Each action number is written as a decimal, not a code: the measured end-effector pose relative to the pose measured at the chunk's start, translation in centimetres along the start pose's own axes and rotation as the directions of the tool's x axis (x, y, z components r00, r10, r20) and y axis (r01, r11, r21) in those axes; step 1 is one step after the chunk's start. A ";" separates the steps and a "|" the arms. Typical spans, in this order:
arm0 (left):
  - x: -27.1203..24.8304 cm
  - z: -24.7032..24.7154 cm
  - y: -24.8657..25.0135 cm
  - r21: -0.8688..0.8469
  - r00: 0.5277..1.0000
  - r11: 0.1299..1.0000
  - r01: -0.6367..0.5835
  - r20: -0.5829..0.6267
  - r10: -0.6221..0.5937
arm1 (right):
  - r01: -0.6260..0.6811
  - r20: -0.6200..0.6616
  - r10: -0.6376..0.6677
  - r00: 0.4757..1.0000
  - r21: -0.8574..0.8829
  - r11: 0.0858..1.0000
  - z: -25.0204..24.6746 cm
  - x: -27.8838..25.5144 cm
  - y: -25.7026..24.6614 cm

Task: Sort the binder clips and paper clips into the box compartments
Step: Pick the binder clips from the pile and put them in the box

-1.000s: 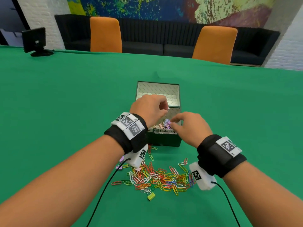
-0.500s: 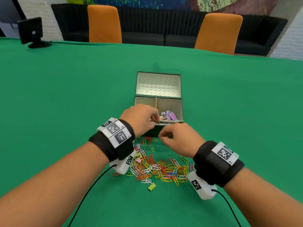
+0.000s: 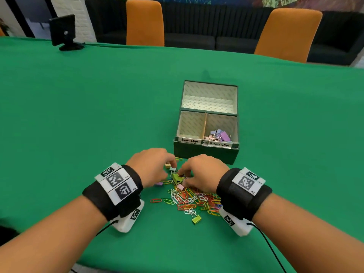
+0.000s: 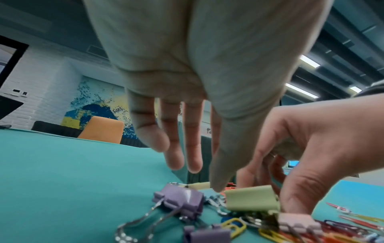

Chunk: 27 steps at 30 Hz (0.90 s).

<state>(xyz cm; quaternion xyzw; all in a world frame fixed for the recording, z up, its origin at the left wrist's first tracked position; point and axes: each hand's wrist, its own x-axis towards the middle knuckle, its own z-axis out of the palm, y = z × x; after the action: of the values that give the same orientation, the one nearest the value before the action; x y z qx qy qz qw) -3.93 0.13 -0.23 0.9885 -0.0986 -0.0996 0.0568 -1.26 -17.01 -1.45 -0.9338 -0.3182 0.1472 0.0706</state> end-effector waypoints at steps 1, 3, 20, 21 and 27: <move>0.1 0.2 -0.2 0.008 1.000 1.000 0.013 0.003 -0.013 | -0.016 -0.002 0.016 1.000 0.012 1.000 0.1 0.0 0.0; 0.3 0.5 -0.7 0.009 0.999 0.999 0.041 0.026 -0.041 | -0.051 -0.011 0.051 0.999 0.035 0.998 0.2 -0.1 0.3; 0.9 0.9 -1.4 -0.068 0.995 0.993 0.094 0.034 -0.092 | -0.030 -0.139 0.077 0.987 0.313 0.949 -0.9 -2.0 3.0; 0.9 0.9 -1.4 -0.086 0.996 0.992 0.091 0.026 -0.090 | -0.026 -0.157 0.081 0.984 0.326 0.945 -1.0 -2.1 3.2; 0.7 0.3 -1.0 -0.313 1.000 0.949 0.028 -0.003 -0.030 | -0.011 -0.169 0.085 0.982 0.401 0.916 -1.8 -3.6 4.2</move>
<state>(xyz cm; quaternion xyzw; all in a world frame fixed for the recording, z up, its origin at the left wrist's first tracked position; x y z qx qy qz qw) -3.17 0.95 -0.75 0.9687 -0.0669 -0.1110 0.2117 -1.00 -22.55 0.10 -0.9170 -0.2506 0.1241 0.2843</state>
